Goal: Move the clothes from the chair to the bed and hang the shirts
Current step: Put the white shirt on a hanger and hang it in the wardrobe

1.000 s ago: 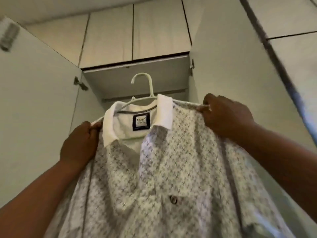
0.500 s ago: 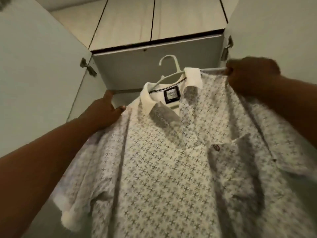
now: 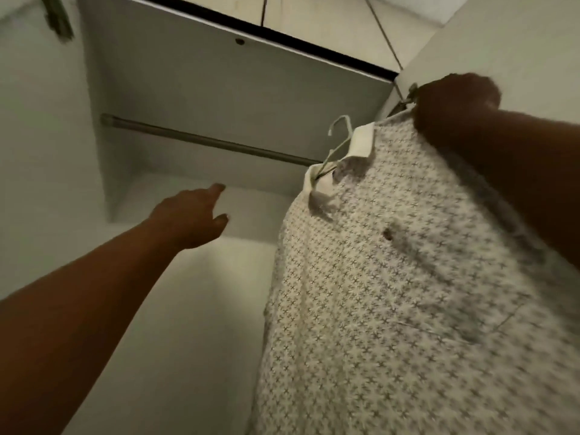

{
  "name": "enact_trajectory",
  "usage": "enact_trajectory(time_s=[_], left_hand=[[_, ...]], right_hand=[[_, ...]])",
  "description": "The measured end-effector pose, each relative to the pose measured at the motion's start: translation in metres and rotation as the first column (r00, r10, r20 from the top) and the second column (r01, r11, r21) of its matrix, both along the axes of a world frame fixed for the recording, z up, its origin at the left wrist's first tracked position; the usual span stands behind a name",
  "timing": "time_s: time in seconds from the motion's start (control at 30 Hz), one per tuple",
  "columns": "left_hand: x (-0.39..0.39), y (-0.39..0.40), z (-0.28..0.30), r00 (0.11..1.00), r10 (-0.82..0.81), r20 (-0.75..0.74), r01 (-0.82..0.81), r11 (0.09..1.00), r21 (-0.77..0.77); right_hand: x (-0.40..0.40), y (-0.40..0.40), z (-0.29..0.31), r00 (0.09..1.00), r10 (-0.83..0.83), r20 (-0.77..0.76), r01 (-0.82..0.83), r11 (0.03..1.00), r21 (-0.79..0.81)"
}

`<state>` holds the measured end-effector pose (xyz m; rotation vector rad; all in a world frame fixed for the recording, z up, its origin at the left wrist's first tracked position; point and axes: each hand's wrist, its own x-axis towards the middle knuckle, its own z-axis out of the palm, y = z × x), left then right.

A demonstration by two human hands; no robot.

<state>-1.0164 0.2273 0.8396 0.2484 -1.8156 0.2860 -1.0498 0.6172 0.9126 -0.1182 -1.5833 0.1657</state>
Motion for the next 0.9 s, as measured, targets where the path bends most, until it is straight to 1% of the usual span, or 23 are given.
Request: enact_trajectory(time_s=[0.03,0.07,0.1,0.13,0.17,0.23,0.27,0.37,0.43,0.5,0.57,0.67,0.7,0.77,0.9], left_hand=[[-0.012,-0.003,0.003,0.999,-0.030,0.012,0.030,1.000,0.001],[-0.023,-0.004,0.004,0.998,-0.056,0.022,0.056,0.998,-0.004],[-0.032,-0.003,0.005,0.997,-0.073,0.031,0.074,0.997,-0.017],[-0.042,-0.001,0.004,0.995,-0.093,0.039,0.095,0.995,-0.038],[-0.051,0.001,0.003,0.993,-0.113,0.040,0.115,0.992,-0.059],[-0.067,0.006,0.003,0.990,-0.139,0.036,0.142,0.985,-0.095],[-0.073,0.009,0.003,0.989,-0.144,0.032,0.147,0.983,-0.112],[-0.091,0.016,0.004,0.988,-0.151,0.015,0.151,0.976,-0.159],[-0.101,0.017,0.007,0.988,-0.152,-0.001,0.149,0.971,-0.185],[-0.111,0.017,0.011,0.991,-0.133,-0.013,0.128,0.970,-0.208],[-0.117,0.015,0.016,0.997,-0.072,-0.013,0.066,0.965,-0.253],[-0.127,0.013,0.024,0.999,0.053,-0.007,-0.052,0.924,-0.380],[-0.132,0.013,0.028,0.997,0.071,-0.005,-0.068,0.917,-0.393],[-0.141,0.016,0.035,0.997,0.081,0.011,-0.070,0.916,-0.394],[-0.157,0.025,0.052,0.995,0.097,0.025,-0.075,0.891,-0.448]], right_hand=[[-0.010,-0.031,0.010,0.999,-0.024,-0.038,0.023,1.000,-0.014],[-0.015,-0.037,0.007,0.998,-0.053,-0.046,0.052,0.999,-0.005],[-0.022,-0.042,0.014,0.998,-0.062,-0.027,0.061,0.998,-0.017],[-0.033,-0.043,0.019,0.995,-0.064,-0.071,0.064,0.998,-0.006],[-0.037,-0.044,0.020,0.994,-0.080,-0.072,0.078,0.996,-0.033],[-0.051,-0.043,0.024,0.985,-0.117,-0.130,0.109,0.992,-0.070],[-0.057,-0.047,0.025,0.978,-0.131,-0.161,0.125,0.991,-0.046],[-0.077,-0.053,0.034,0.970,0.000,-0.243,-0.001,1.000,-0.004],[-0.085,-0.061,0.041,0.964,0.094,-0.250,-0.089,0.995,0.034],[-0.097,-0.071,0.050,0.951,0.130,-0.279,-0.143,0.989,-0.027],[-0.108,-0.084,0.056,0.945,0.164,-0.284,-0.189,0.980,-0.064],[-0.128,-0.098,0.065,0.939,0.235,-0.252,-0.258,0.964,-0.060],[-0.138,-0.102,0.071,0.939,0.243,-0.242,-0.264,0.963,-0.059],[-0.158,-0.112,0.082,0.953,0.204,-0.225,-0.218,0.975,-0.038],[-0.191,-0.129,0.111,0.968,0.159,-0.196,-0.157,0.987,0.025]])
